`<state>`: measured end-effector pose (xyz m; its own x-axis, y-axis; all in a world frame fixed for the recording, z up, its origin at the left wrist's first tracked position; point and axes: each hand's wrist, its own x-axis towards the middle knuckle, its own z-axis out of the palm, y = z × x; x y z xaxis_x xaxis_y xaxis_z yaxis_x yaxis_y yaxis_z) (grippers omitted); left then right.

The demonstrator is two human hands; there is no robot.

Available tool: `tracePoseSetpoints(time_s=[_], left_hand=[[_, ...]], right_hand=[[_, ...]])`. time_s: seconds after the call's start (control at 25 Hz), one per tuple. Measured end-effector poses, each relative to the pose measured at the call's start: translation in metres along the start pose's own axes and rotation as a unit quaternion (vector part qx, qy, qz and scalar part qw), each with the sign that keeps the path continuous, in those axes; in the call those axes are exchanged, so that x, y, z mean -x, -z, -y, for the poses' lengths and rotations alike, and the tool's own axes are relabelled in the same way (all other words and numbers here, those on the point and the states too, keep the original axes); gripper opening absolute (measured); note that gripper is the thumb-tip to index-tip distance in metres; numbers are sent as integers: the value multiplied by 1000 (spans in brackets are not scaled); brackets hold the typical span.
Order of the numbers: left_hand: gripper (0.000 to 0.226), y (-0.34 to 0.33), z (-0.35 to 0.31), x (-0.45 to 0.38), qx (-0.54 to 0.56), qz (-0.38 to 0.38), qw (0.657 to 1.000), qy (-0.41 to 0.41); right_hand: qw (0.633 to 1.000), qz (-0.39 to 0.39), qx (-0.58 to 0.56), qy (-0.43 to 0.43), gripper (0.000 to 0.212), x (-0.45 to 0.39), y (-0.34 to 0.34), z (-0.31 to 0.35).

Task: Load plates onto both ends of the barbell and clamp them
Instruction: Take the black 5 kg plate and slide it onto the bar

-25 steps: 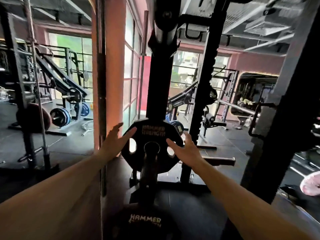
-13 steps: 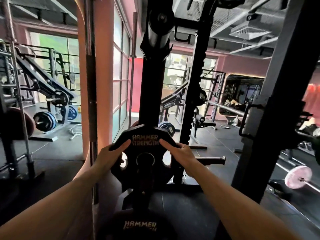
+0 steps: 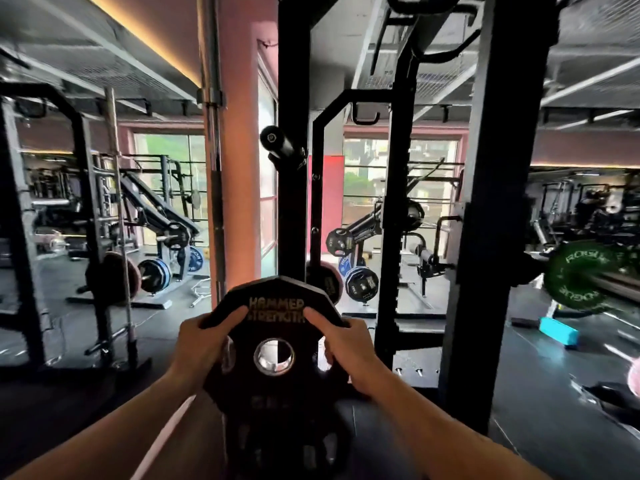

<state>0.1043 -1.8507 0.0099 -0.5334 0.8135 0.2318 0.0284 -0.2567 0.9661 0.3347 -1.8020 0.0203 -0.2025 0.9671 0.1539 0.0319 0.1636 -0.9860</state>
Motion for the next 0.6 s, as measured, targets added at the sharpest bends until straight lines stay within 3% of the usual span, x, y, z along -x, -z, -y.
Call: tracePoseSetpoints(time_s=[0.12, 0.44, 0.6], left_hand=[[61, -21, -36, 55, 14, 0, 1000, -5], [39, -129, -118, 183, 23, 95, 993, -67], [50, -187, -129, 235, 38, 171, 983, -54]], right_hand=[[1000, -16, 6, 26, 47, 46, 40, 29], [986, -141, 20, 90, 57, 156, 178, 84], [969, -227, 34, 93, 61, 223, 248, 97]])
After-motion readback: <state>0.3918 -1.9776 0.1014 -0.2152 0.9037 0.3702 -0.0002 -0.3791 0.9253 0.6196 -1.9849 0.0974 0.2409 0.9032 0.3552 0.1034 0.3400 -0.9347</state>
